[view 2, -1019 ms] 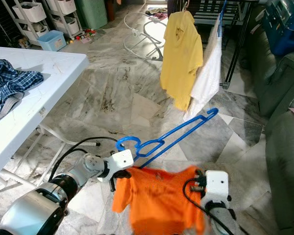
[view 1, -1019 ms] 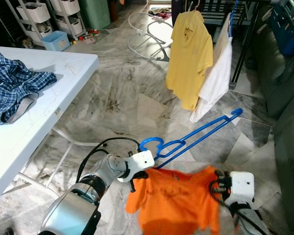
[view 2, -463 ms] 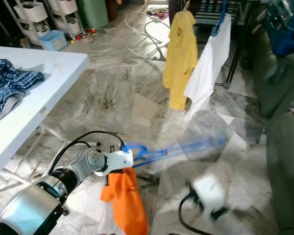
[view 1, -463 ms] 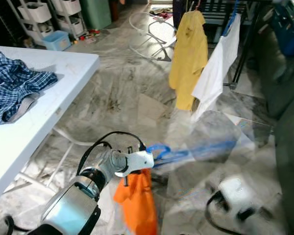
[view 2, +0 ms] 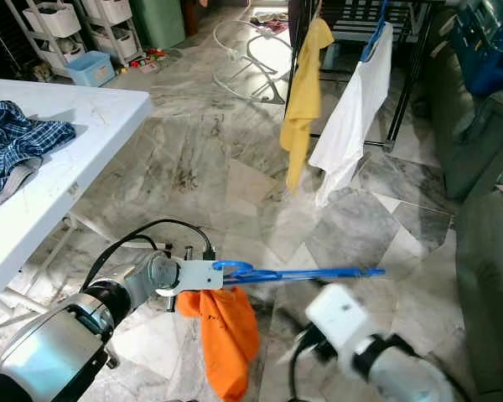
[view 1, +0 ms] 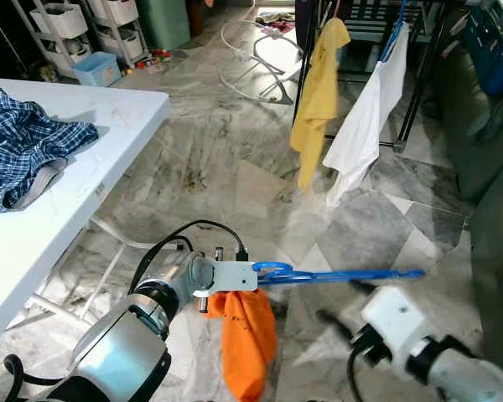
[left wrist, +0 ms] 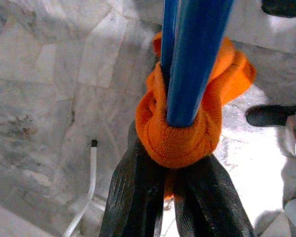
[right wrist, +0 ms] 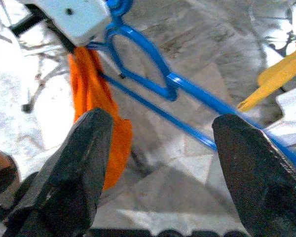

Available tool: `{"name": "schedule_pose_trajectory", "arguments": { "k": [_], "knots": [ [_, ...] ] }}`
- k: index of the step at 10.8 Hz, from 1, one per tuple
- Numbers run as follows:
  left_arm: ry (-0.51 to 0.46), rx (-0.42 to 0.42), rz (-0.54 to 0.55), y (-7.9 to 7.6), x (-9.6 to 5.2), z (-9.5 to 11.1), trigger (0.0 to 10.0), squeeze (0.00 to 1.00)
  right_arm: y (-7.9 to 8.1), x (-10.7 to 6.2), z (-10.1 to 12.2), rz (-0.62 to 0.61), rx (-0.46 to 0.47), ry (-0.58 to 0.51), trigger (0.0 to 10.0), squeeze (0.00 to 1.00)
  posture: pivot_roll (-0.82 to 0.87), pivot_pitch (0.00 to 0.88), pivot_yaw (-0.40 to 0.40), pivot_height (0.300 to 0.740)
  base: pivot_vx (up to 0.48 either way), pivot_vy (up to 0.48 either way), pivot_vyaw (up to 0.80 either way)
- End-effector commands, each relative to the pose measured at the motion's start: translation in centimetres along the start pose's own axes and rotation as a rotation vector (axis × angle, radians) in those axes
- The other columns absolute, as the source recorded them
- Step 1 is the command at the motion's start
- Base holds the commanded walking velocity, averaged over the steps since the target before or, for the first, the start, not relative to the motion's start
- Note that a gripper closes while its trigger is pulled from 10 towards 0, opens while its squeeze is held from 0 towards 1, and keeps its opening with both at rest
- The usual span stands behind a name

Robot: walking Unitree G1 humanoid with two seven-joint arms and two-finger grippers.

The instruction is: Hang hanger

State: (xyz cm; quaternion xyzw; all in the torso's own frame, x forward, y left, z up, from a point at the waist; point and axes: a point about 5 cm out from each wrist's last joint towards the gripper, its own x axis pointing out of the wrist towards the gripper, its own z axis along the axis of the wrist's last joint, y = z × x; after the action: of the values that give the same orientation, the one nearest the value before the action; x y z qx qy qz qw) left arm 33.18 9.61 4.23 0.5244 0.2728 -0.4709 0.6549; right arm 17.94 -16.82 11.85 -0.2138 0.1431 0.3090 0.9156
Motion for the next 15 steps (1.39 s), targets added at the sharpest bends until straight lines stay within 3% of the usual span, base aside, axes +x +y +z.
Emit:
{"name": "schedule_pose_trajectory", "arguments": {
  "k": [1,2,4,5,7,8,9,10,11,12,13,14,15],
  "knots": [
    [0.000,0.000,0.032,1.0,-0.4,0.2,10.0,0.00,0.3,-0.1,0.9,0.020,0.005,-0.024,10.0,1.00,-0.11,0.095,0.094,0.740,0.000,0.000,0.00],
    [-0.001,0.004,0.029,1.0,-0.4,0.2,10.0,0.00,0.3,-0.1,1.8,0.028,0.024,-0.068,10.0,1.00,-0.11,0.093,0.096,0.740,0.000,0.000,0.00],
    [-0.002,0.035,0.019,0.9,-0.4,0.3,10.0,0.00,-2.1,-1.0,2.1,-0.049,-0.102,-0.031,10.0,1.00,-0.11,0.095,0.095,0.740,0.000,0.000,0.00],
    [0.013,0.086,0.013,0.8,-0.4,0.2,10.0,0.00,-4.2,-1.7,2.4,-0.134,-0.168,-0.017,10.0,1.00,-0.11,0.094,0.093,0.740,0.000,0.000,0.00],
    [0.005,0.165,0.012,0.7,-0.3,0.5,10.0,0.00,-5.3,-1.6,0.9,-0.115,-0.188,0.052,10.0,1.00,-0.10,0.095,0.090,0.740,0.000,0.000,0.00],
    [-0.012,0.198,0.002,0.6,-0.3,1.1,10.0,0.00,-5.4,-0.7,0.3,-0.069,-0.172,0.067,3.8,0.84,-0.10,0.096,0.088,0.740,0.000,0.000,0.00],
    [-0.023,0.216,-0.009,0.6,-0.2,1.5,10.0,0.00,-5.2,0.1,-0.2,-0.020,-0.146,0.089,0.3,0.63,-0.10,0.094,0.081,0.740,0.000,0.000,0.00],
    [-0.023,0.240,-0.004,0.7,-0.2,1.7,10.0,0.00,-4.8,0.6,-0.3,0.025,-0.125,0.090,2.6,0.39,-0.09,0.097,0.078,0.740,0.000,0.000,0.00],
    [-0.027,0.252,0.005,1.0,-0.4,1.9,10.0,0.00,-4.5,1.1,-0.3,0.058,-0.105,0.078,5.1,0.22,-0.09,0.102,0.076,0.740,0.000,0.000,0.00],
    [-0.028,0.260,0.012,1.3,-0.5,2.1,10.0,0.00,-4.5,1.2,-0.5,0.067,-0.085,0.081,3.8,0.21,-0.09,0.104,0.076,0.740,0.000,0.000,0.00],
    [-0.029,0.267,0.016,1.4,-0.5,2.2,10.0,0.00,-4.2,1.0,-1.1,0.105,-0.064,0.104,6.7,0.05,-0.09,0.106,0.077,0.740,0.000,0.000,0.00],
    [-0.030,0.271,0.017,1.4,-0.5,2.3,10.0,0.00,-4.4,0.9,-1.0,0.091,-0.069,0.099,9.1,0.00,-0.09,0.108,0.079,0.740,0.000,0.000,0.00],
    [-0.028,0.276,0.013,1.3,-0.5,2.3,10.0,0.00,-6.2,1.0,0.1,-0.033,-0.135,0.036,10.0,0.00,-0.10,0.108,0.081,0.740,0.000,0.000,0.00]
  ]
}}
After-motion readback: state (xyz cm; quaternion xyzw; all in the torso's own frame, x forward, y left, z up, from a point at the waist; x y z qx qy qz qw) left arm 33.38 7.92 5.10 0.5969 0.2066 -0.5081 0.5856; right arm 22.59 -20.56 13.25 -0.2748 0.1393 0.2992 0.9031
